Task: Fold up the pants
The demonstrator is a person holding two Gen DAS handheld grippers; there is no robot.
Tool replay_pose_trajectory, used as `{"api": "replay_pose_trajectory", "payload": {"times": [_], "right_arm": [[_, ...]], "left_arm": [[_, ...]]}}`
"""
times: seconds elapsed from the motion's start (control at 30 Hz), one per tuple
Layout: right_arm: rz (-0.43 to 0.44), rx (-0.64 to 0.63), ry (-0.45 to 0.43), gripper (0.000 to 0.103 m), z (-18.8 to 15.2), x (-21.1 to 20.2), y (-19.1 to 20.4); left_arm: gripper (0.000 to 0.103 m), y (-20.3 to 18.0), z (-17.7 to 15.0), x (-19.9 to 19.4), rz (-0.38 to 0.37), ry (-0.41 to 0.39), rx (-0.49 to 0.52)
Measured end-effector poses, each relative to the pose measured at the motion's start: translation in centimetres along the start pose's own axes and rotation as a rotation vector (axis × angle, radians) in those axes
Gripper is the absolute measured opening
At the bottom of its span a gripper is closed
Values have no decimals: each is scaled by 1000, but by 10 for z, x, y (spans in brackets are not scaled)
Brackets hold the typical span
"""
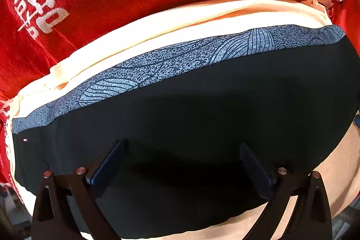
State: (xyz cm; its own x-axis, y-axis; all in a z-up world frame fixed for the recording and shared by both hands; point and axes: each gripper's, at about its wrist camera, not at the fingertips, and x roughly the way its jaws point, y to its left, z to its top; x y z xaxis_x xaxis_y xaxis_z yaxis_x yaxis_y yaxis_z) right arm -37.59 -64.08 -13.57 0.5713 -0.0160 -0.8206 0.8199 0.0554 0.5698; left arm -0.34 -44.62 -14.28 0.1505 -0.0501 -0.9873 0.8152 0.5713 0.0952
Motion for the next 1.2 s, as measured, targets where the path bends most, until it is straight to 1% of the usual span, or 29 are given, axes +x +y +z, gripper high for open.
{"api": "replay_pose_trajectory", "payload": {"times": [0.1, 0.27, 0.37, 0.47, 0.53, 0.73, 0.87, 0.9, 0.93, 0.97, 1.1, 1.2], "right_arm": [[57, 39, 16, 36, 1, 9, -5], [139, 85, -29, 36, 0, 15, -14], [166, 81, -52, 36, 3, 19, -14], [180, 62, -73, 39, 10, 25, -9], [186, 54, -87, 39, 14, 29, -7], [194, 67, -117, 39, 20, 40, -3], [195, 90, -109, 39, 26, 45, -2], [186, 93, -98, 37, 27, 46, -1], [152, 90, -79, 24, 30, 46, 1], [122, 82, -63, 20, 31, 46, 3], [75, 9, -62, 17, 30, 38, 16], [72, -26, -63, 17, 30, 30, 24]], "left_arm": [[102, 0, 1, 1, -4, 0, 0], [102, 2, 1, 2, -22, 8, -26], [102, 1, -1, 1, -19, 0, -26], [102, -1, -3, 0, -13, -6, -21], [102, 0, -5, 0, -14, -9, -19], [102, -2, -9, -2, -9, -14, -11], [102, -4, -11, -2, -10, -16, -18], [102, -4, -11, -3, -10, -15, -19], [102, -4, -11, -4, -8, -16, -19], [102, -5, -11, -4, -7, -16, -17], [102, -6, -11, -6, -4, -17, -15], [102, -7, -11, -6, -5, -13, -17]]}}
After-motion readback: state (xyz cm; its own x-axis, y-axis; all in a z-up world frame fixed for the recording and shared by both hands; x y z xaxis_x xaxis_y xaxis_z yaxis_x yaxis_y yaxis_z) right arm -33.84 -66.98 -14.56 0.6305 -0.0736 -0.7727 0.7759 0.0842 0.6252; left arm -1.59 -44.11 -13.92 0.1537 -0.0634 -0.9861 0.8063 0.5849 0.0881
